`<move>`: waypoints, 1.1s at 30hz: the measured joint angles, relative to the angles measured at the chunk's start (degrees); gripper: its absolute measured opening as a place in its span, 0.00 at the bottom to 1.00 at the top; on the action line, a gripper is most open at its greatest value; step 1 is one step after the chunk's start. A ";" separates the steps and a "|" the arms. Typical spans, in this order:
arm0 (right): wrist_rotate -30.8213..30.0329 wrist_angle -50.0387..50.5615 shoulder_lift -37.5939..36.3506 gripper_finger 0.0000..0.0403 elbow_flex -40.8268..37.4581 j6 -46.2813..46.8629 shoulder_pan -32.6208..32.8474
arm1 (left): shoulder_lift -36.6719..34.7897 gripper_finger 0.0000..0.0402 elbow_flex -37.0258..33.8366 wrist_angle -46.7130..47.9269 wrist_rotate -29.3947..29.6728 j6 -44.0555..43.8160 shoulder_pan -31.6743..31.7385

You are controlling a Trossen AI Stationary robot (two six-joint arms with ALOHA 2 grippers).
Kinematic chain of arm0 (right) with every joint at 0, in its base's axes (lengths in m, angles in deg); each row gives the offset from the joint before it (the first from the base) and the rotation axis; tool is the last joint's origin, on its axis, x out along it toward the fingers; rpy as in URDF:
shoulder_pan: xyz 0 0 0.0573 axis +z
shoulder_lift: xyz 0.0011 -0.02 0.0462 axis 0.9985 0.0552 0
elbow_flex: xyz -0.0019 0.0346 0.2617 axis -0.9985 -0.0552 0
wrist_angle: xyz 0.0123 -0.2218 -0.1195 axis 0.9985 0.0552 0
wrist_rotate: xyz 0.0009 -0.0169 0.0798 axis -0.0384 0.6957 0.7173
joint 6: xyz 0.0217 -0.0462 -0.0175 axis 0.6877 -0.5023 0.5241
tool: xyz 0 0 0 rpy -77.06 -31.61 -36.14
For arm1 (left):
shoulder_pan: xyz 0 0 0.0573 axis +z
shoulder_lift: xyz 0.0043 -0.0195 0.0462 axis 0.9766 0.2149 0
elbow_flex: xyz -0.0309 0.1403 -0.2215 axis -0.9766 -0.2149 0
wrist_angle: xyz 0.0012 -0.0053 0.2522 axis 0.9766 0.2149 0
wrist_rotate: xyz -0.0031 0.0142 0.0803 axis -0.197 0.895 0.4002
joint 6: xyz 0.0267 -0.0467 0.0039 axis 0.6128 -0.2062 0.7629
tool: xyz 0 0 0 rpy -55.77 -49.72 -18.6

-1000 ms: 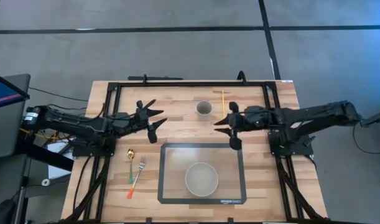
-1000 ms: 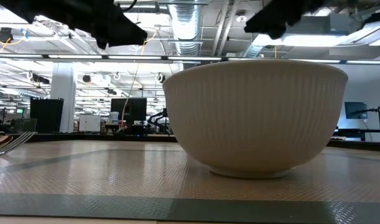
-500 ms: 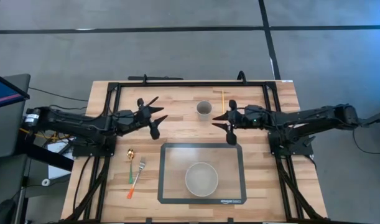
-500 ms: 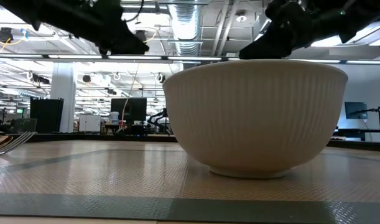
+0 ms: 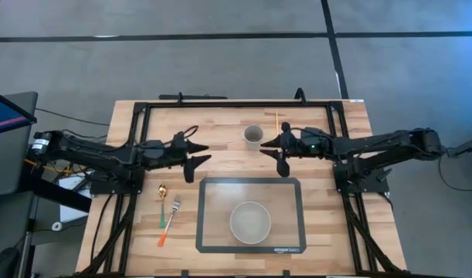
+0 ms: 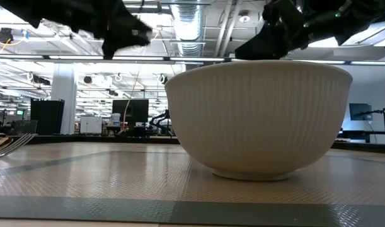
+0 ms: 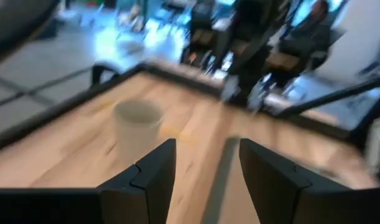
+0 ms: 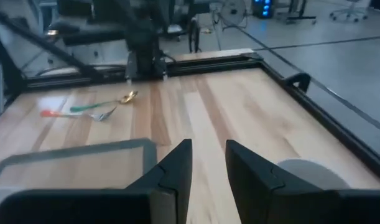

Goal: Pick & Place Utensil
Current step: Put the orange fork into the gray bowl on the brown mat

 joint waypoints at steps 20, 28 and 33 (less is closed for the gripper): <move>0.07 -1.51 0.17 0.23 0.00 -2.44 2.52 | 9.66 0.38 12.91 19.02 32.20 -17.07 -34.38; 0.11 -1.33 0.23 0.23 0.02 -2.44 1.96 | 16.23 0.37 12.92 38.70 21.79 -45.77 -36.07; 0.15 -2.86 0.23 0.23 0.02 -2.44 2.07 | 18.55 0.35 12.94 43.60 9.31 -56.33 -36.02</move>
